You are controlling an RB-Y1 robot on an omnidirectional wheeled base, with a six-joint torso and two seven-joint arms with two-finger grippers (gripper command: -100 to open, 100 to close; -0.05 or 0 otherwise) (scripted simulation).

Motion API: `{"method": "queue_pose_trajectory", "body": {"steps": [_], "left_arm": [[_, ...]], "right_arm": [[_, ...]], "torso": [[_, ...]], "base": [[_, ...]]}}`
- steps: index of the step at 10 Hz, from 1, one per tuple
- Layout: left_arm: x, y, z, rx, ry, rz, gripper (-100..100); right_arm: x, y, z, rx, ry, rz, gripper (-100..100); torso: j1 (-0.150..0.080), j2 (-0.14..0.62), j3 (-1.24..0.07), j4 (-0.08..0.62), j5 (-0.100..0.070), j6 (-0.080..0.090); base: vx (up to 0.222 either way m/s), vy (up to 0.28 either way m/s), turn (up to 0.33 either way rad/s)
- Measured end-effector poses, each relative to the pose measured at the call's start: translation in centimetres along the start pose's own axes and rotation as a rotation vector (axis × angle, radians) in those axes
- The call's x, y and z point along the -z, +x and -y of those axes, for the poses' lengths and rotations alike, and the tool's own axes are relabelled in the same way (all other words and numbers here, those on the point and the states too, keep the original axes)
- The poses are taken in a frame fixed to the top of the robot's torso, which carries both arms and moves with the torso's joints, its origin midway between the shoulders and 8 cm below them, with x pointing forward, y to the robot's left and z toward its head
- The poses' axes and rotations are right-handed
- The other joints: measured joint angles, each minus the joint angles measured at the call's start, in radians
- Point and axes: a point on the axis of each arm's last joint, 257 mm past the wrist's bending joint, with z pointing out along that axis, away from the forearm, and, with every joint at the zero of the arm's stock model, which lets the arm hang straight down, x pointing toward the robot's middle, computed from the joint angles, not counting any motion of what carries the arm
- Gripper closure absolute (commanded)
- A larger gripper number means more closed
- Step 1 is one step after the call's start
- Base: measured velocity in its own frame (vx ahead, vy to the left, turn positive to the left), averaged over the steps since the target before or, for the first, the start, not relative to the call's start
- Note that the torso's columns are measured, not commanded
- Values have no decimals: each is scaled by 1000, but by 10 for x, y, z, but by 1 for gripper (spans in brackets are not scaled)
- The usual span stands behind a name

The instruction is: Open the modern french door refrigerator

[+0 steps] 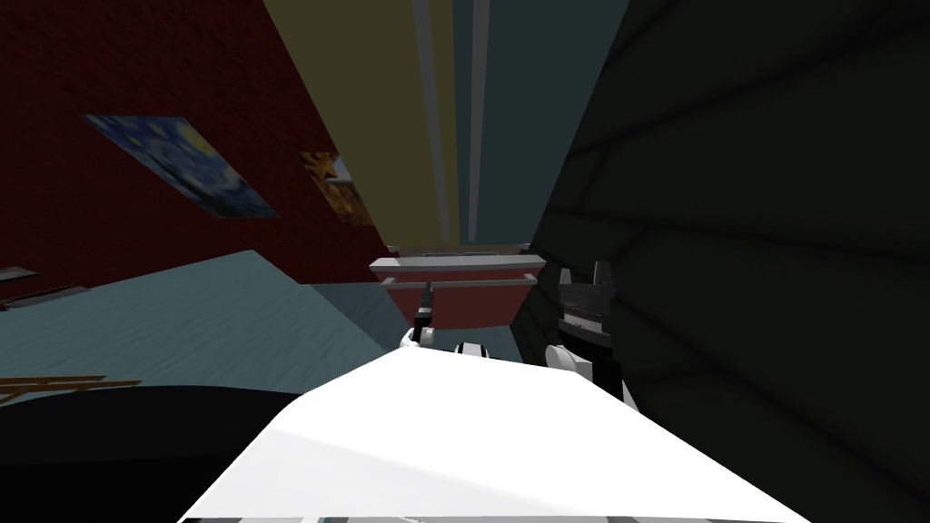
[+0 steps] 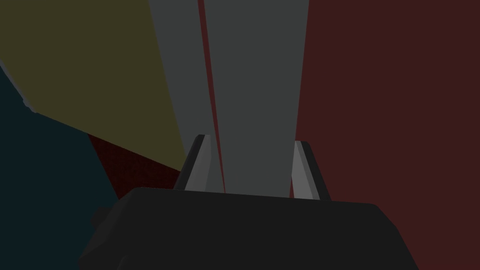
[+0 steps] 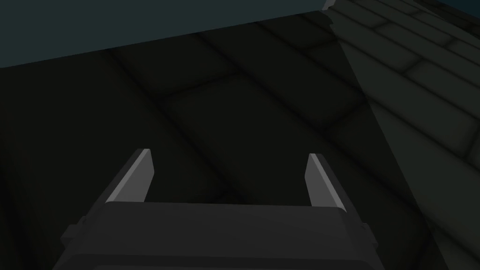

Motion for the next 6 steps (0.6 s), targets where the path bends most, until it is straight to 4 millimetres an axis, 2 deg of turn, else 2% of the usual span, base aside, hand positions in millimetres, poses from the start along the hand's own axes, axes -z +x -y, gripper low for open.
{"method": "queue_pose_trajectory", "body": {"steps": [1, 2, 6], "left_arm": [[-8, -2, -1, 0, 4, 8, 100], [-6, -2, -3, 0, -3, 9, 100], [-9, 2, -2, 6, 0, 3, 100]], "right_arm": [[0, 0, 0, 0, 0, 0, 0], [0, 0, 0, 0, 0, 0, 0], [0, 0, 0, 0, 0, 0, 0]], "torso": [[-1, 3, 2, 1, 0, 0], [0, -1, -1, 1, -1, -2], [1, 2, 1, 2, -1, -2]], "base": [[-96, -5, -12], [-130, -11, 29], [-191, -31, 22]]}}
